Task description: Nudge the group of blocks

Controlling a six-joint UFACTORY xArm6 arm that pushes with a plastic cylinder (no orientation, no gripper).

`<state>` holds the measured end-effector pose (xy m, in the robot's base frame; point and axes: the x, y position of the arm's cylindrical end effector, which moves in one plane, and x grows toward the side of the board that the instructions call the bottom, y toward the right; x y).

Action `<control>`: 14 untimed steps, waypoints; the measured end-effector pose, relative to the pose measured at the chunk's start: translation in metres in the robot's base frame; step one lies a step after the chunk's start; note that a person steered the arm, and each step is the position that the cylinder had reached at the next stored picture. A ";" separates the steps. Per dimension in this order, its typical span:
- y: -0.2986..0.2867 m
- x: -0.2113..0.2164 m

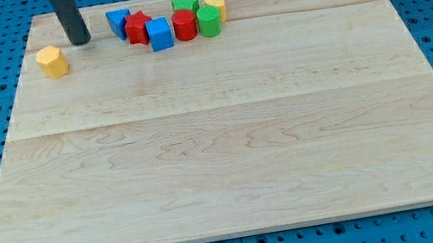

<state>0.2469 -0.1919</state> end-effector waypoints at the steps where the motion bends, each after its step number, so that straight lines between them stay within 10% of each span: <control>1: 0.043 0.017; 2: 0.054 0.055; 5: 0.029 -0.013; 7: 0.157 0.007; 10: 0.062 -0.055; 14: 0.229 -0.030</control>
<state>0.2173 0.0373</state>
